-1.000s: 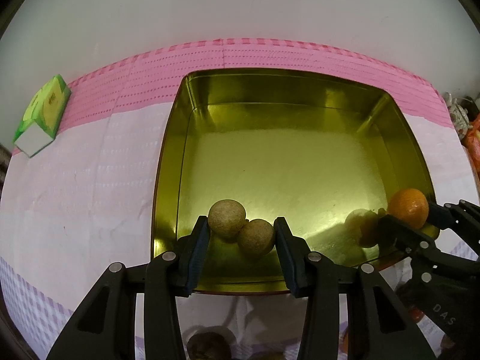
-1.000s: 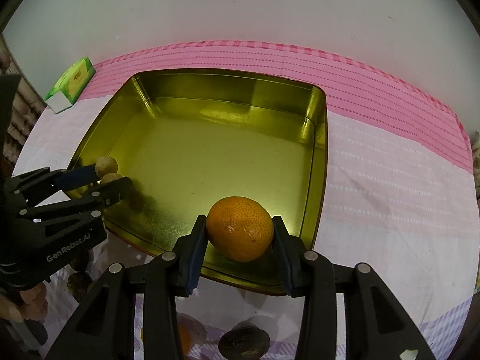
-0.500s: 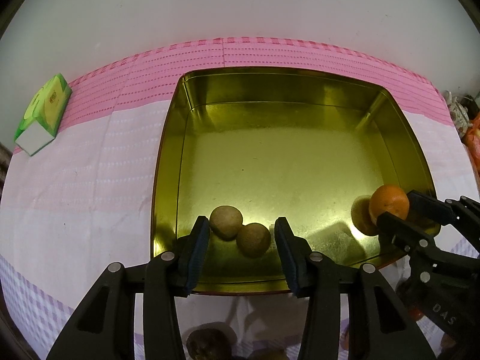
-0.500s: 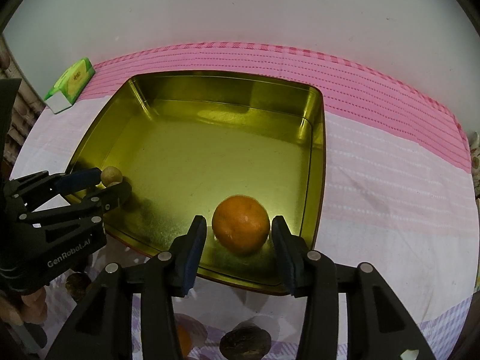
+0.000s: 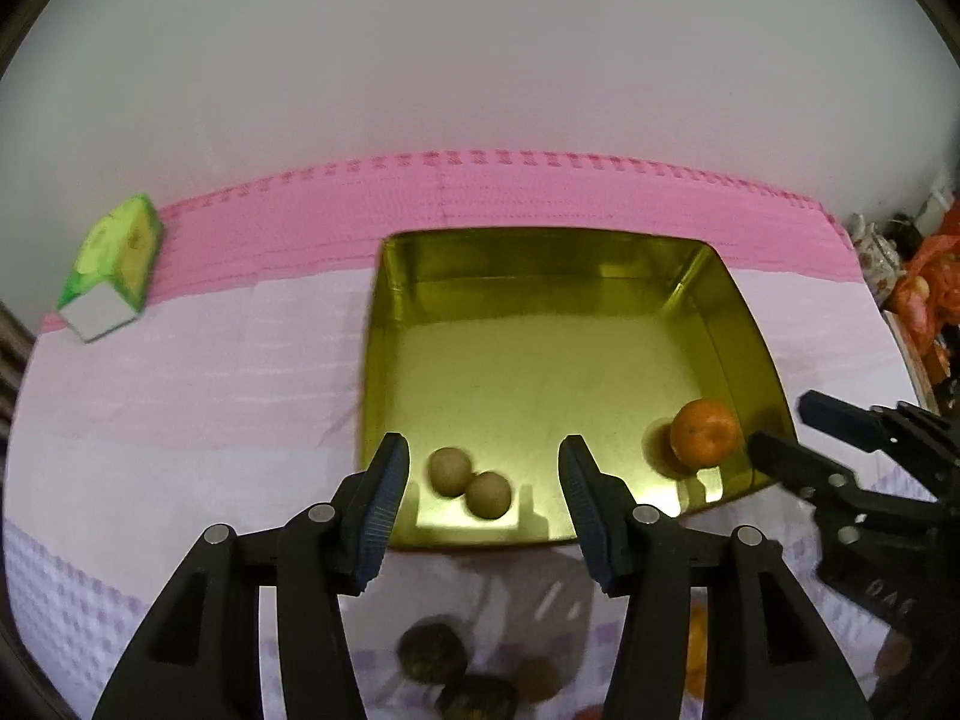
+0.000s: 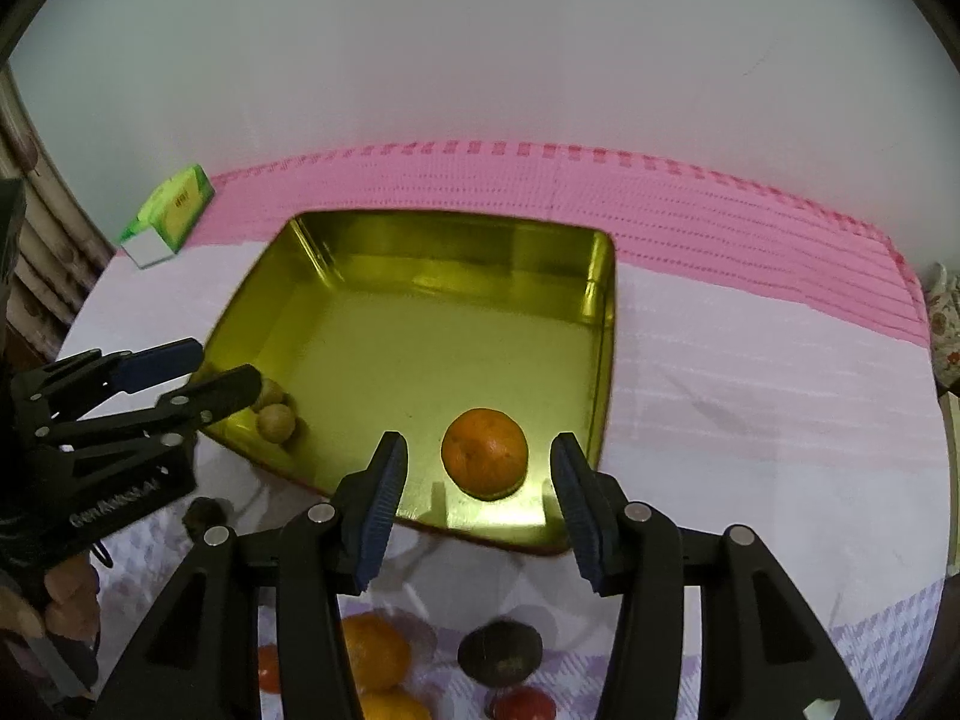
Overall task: Organize fruits
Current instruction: 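Open both tools to drop the orange and longans into the tin, then move the right tool to a red tomato while the left tool approaches a dark wrinkled fruit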
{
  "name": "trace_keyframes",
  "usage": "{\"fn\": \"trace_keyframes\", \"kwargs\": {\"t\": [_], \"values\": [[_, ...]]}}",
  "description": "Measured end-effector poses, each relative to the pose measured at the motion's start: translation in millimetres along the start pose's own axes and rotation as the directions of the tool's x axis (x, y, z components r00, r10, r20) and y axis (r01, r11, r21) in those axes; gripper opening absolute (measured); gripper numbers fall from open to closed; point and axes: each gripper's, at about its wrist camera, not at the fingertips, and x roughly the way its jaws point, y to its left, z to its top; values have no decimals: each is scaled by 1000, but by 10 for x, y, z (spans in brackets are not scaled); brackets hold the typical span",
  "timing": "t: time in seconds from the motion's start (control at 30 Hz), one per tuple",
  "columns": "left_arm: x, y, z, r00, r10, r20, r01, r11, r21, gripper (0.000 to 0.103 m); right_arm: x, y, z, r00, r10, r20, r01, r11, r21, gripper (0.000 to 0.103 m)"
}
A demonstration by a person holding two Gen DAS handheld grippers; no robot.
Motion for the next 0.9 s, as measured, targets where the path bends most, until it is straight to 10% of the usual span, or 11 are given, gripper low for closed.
{"fn": "trace_keyframes", "kwargs": {"t": [0.47,0.9], "values": [[-388,302,-868,994,93,-57,-94,995,-25,53,-496,-209,-718,999,-34,-8,35,999,29,48],[-302,189,-1470,990,33,-135,-36,999,-22,53,-367,-302,-1330,994,-42,-104,50,996,70,48]]}}
